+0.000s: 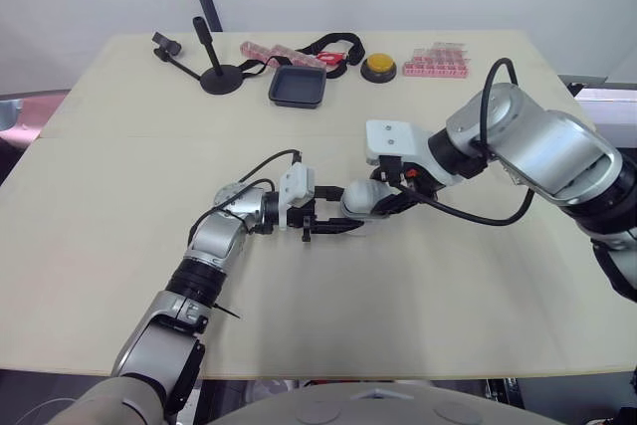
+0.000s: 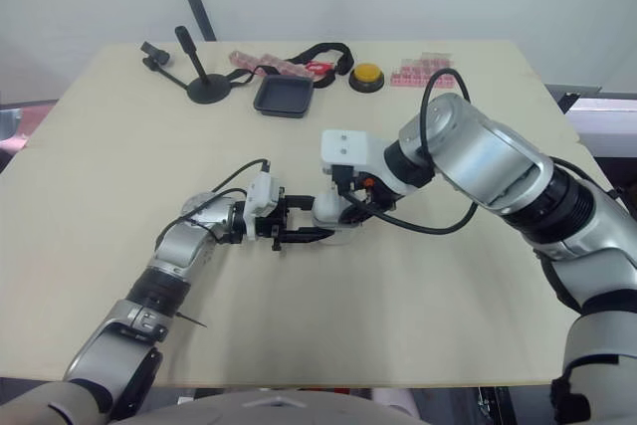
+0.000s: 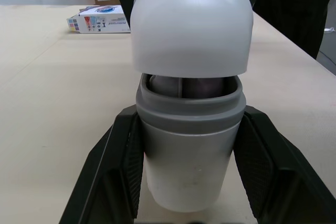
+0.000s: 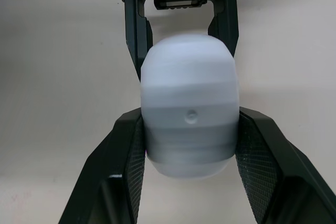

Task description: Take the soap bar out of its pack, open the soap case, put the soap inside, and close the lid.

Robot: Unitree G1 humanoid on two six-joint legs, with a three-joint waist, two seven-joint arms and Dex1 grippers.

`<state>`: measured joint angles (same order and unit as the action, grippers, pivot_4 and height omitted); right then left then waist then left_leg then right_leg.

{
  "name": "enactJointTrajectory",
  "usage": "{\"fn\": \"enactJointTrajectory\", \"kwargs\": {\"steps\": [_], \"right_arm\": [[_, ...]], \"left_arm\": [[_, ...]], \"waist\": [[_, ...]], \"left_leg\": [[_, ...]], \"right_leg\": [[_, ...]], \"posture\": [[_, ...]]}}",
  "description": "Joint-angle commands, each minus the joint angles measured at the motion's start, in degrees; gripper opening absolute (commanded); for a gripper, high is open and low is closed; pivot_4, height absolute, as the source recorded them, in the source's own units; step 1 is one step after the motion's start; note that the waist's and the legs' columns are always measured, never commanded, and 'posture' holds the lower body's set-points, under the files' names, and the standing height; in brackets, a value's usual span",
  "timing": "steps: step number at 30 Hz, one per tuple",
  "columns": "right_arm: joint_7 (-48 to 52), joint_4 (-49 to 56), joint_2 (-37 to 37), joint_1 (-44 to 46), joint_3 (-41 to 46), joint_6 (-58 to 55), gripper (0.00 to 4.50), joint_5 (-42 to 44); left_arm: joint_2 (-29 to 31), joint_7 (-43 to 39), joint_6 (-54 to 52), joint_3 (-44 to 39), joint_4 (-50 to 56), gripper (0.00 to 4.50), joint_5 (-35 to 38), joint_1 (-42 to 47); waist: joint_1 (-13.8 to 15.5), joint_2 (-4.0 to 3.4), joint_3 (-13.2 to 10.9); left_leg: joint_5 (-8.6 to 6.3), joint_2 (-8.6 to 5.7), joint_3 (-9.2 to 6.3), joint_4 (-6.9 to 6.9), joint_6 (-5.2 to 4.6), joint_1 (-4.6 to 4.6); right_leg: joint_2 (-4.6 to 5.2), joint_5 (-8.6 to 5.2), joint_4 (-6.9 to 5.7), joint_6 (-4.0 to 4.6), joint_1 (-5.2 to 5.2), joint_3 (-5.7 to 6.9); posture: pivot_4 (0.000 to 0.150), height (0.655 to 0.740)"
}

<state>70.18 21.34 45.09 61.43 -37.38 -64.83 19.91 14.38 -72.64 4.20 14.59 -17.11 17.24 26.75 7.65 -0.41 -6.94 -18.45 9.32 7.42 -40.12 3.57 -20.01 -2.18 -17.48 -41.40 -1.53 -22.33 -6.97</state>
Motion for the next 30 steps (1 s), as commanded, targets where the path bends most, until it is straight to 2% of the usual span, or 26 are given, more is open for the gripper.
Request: {"fn": "enactJointTrajectory", "kwargs": {"steps": [1,22,24,28,29,30], "right_arm": [[0.2,1.0,-0.7,0.6,-1.0,-0.6,1.95,0.1],[1.5,0.6,-0.3,0.6,-3.0,-1.1,1.95,-0.6],[2.3,0.9,0.4,0.5,-3.4,-0.4,3.0,-0.6],[2.1,1.2,0.4,0.2,-2.7,-0.2,4.23,-0.1],[2.3,1.2,0.4,0.2,-2.7,0.0,4.46,-0.1],[2.1,1.1,0.2,0.1,-2.5,0.5,4.46,-0.4]], "left_arm": [[0.3,0.5,-0.3,0.3,0.9,1.93,-0.6,-0.7],[-0.1,1.1,-0.5,0.6,1.1,1.93,-0.7,-1.0],[0.0,1.2,-0.6,0.5,1.3,1.93,-0.6,-1.1],[0.2,1.1,-0.8,0.5,1.7,1.93,-0.5,-1.6],[0.3,1.1,-0.8,0.5,1.7,1.93,-0.5,-1.5],[0.3,1.1,-0.9,0.5,1.6,1.93,-0.5,-1.5]], "waist": [[0.0,0.01,0.0],[0.0,0.03,0.0],[0.1,0.04,0.0],[0.1,0.05,0.0],[0.1,0.05,0.0],[0.1,0.05,0.0]], "left_leg": [[0.0,0.0,0.0,0.0,0.0,0.01],[0.0,0.0,0.02,0.07,0.0,0.19],[0.0,0.0,0.02,0.08,0.0,0.21],[0.0,0.0,0.04,0.11,0.0,0.23],[0.0,0.0,0.04,0.11,0.0,0.23],[0.0,0.0,0.05,0.11,0.0,0.22]], "right_leg": [[0.0,0.0,0.0,0.0,0.01,0.0],[0.0,0.0,0.06,0.0,0.18,-0.02],[0.0,0.0,0.05,0.0,0.18,-0.01],[0.01,0.0,0.05,0.0,0.18,-0.01],[0.01,0.0,0.05,0.0,0.18,-0.01],[0.01,0.0,0.06,0.0,0.18,-0.03]], "posture": [[0.15,0.74],[0.15,0.74],[0.15,0.74],[0.15,0.74],[0.15,0.74],[0.15,0.74]]}}
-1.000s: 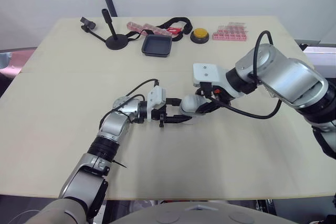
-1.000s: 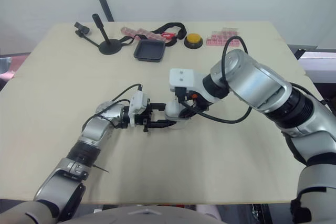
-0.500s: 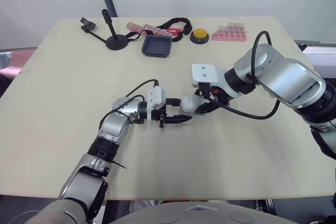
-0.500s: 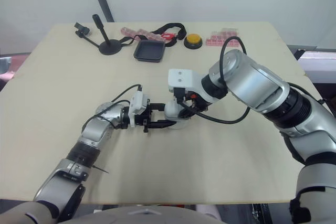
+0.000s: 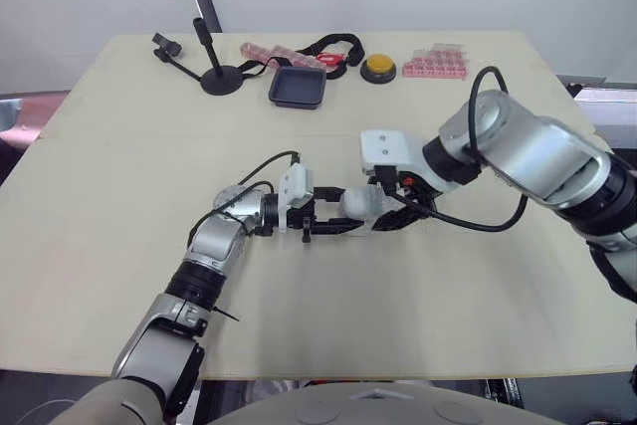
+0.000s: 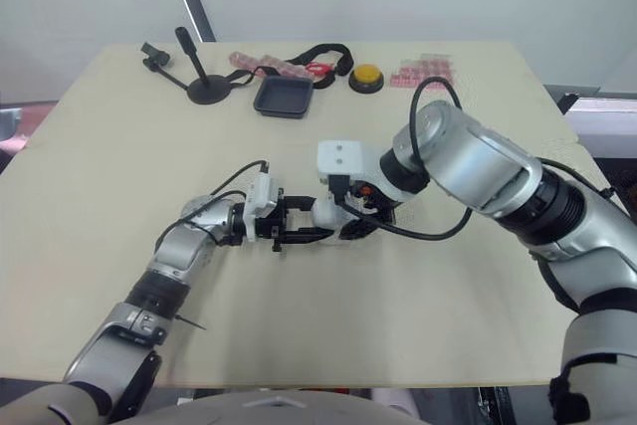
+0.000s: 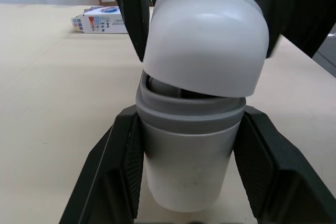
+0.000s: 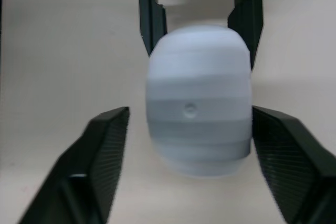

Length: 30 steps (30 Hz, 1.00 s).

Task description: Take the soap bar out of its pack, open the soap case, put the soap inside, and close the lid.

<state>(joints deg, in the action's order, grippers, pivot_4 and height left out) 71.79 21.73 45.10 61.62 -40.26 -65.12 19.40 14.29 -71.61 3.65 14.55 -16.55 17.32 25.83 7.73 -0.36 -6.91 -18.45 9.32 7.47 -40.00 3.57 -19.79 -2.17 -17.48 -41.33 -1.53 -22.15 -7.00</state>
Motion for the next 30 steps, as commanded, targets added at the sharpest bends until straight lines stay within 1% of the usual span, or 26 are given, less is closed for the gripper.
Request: {"fn": "enactJointTrajectory", "kwargs": {"steps": [1,18,30], "right_arm": [[0.3,0.5,0.1,-0.2,0.5,1.0,4.46,0.0],[-0.3,-2.4,1.1,-0.4,2.2,6.2,4.46,-2.4],[-0.1,-2.7,0.5,0.5,2.5,7.4,4.46,-2.9]], "left_arm": [[0.4,0.1,-0.4,0.5,1.1,1.93,-0.6,-0.6],[0.2,-0.3,-1.2,0.7,1.4,1.93,-0.5,-0.5],[0.3,-0.3,-1.5,0.9,2.1,1.93,-0.4,-1.0]], "waist": [[0.0,0.0,0.0],[0.0,0.0,0.0],[0.0,0.0,0.0]], "left_leg": [[0.0,0.0,0.0,-0.01,0.0,-0.05],[0.0,0.0,0.01,-0.01,0.0,-0.07],[0.0,0.0,0.01,-0.01,0.0,-0.09]], "right_leg": [[0.0,0.0,0.04,0.0,0.0,0.0],[0.0,0.0,0.09,0.0,-0.01,-0.01],[-0.01,0.0,0.09,0.0,-0.01,-0.01]], "posture": [[0.15,0.74],[0.15,0.74],[0.15,0.74]]}}
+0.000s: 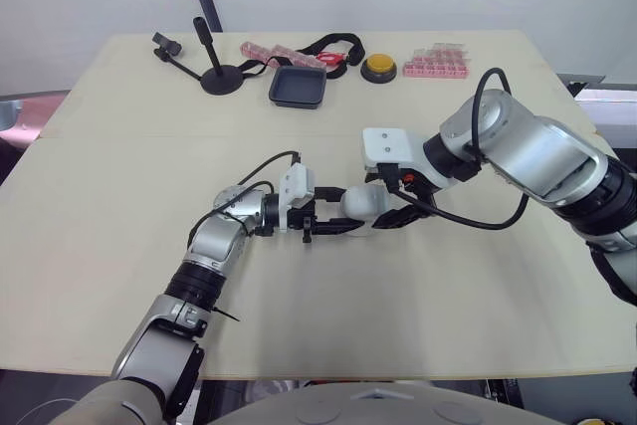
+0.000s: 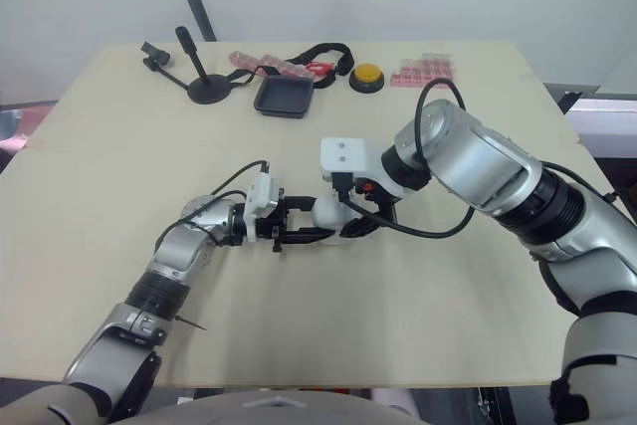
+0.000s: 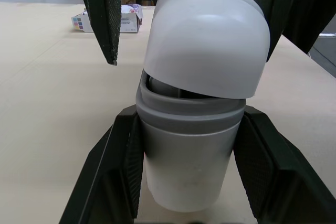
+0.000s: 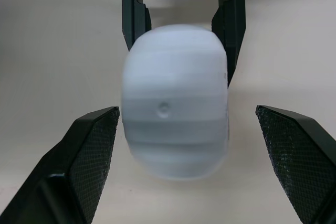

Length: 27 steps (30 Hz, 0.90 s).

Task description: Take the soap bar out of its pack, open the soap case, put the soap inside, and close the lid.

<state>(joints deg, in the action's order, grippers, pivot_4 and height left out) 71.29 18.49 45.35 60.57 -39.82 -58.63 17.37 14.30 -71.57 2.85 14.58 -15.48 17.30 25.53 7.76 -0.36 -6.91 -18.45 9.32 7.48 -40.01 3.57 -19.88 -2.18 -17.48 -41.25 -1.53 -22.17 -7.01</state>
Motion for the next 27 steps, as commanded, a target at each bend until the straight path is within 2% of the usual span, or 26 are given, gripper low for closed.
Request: {"fn": "enactJointTrajectory", "kwargs": {"steps": [1,27], "right_arm": [[0.4,0.3,0.2,1.7,2.0,1.2,4.46,-1.1],[1.2,0.6,-0.2,1.9,4.1,1.4,4.46,-1.1]], "left_arm": [[0.2,-0.3,-0.8,0.9,1.1,1.93,-0.4,-0.7],[0.1,-0.5,-0.5,1.4,1.3,1.93,-0.7,-1.0]], "waist": [[0.0,0.0,0.0],[0.0,0.0,0.0]], "left_leg": [[0.0,0.0,0.0,0.0,0.0,0.0],[0.0,0.0,0.0,0.01,0.0,0.0]], "right_leg": [[0.0,0.0,0.0,0.0,0.0,0.0],[0.0,0.0,0.01,0.0,-0.01,0.0]], "posture": [[0.15,0.74],[0.15,0.74]]}}
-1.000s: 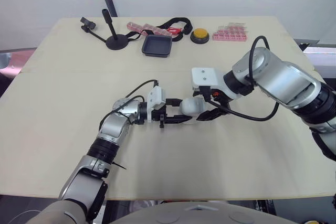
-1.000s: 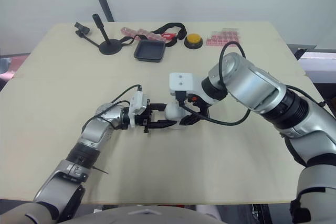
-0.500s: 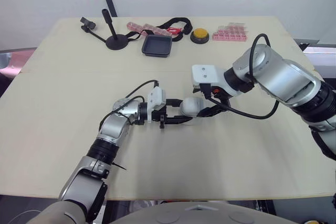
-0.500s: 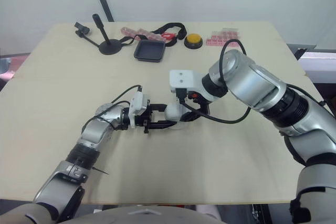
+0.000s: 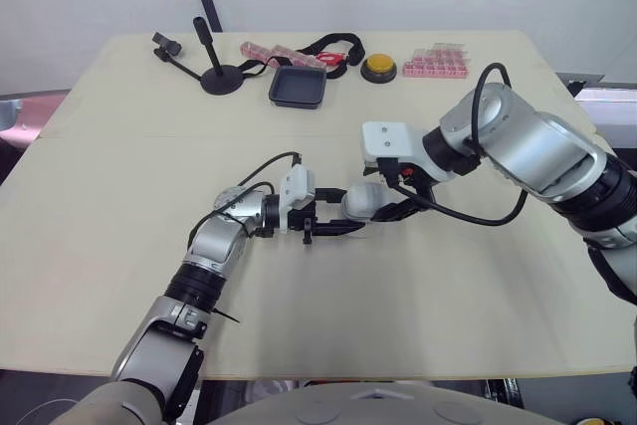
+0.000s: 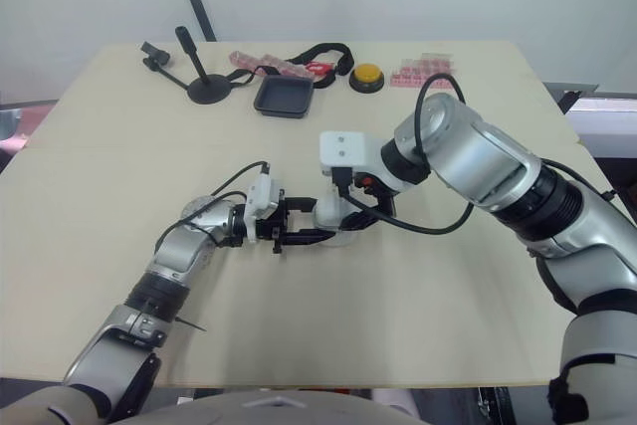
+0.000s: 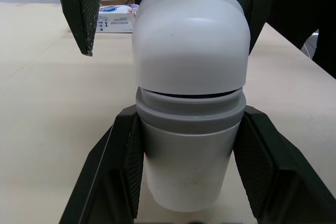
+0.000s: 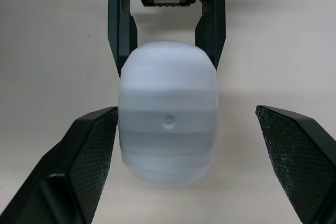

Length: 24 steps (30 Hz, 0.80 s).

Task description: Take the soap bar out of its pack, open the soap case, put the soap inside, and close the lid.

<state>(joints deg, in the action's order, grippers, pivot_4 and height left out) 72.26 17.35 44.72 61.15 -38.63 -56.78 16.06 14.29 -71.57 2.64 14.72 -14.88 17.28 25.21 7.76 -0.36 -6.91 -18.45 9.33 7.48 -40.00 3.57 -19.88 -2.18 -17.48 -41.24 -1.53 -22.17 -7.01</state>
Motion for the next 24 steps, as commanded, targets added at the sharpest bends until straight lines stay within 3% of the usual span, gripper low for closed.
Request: {"fn": "enactJointTrajectory", "kwargs": {"steps": [1,15,21,24], "right_arm": [[0.2,1.9,0.6,1.1,3.3,-0.7,4.46,0.4],[1.0,8.3,9.3,-7.2,11.9,-4.9,4.46,5.7],[-0.4,9.6,17.1,-18.5,18.4,-3.7,4.46,7.2],[-3.8,5.7,15.4,-25.8,24.4,3.4,4.46,6.8]], "left_arm": [[0.1,-0.5,-0.3,1.3,0.6,1.93,-0.7,-0.7],[0.5,-0.8,-0.4,1.0,0.0,1.93,-0.8,0.0],[0.7,-1.0,-0.4,0.9,-0.1,1.93,-0.7,0.3],[0.7,-0.9,-0.4,0.8,-0.2,1.93,-0.6,0.4]], "waist": [[0.0,0.0,0.0],[0.1,0.01,0.0],[0.4,0.02,0.0],[0.4,0.06,0.0]], "left_leg": [[0.0,0.0,0.0,0.0,0.0,0.0],[0.0,0.01,-0.01,-0.01,0.0,-0.22],[0.0,0.01,-0.09,-0.02,-0.01,-0.53],[0.0,0.02,-0.07,-0.04,0.0,-0.69]], "right_leg": [[0.0,0.0,0.0,0.0,0.0,0.0],[-0.01,0.0,0.11,0.0,0.01,-0.04],[-0.02,0.0,0.23,0.0,0.02,-0.04],[-0.03,0.0,0.43,-0.01,0.02,-0.09]], "posture": [[0.15,0.74],[0.15,0.74],[0.15,0.74],[0.15,0.74]]}}
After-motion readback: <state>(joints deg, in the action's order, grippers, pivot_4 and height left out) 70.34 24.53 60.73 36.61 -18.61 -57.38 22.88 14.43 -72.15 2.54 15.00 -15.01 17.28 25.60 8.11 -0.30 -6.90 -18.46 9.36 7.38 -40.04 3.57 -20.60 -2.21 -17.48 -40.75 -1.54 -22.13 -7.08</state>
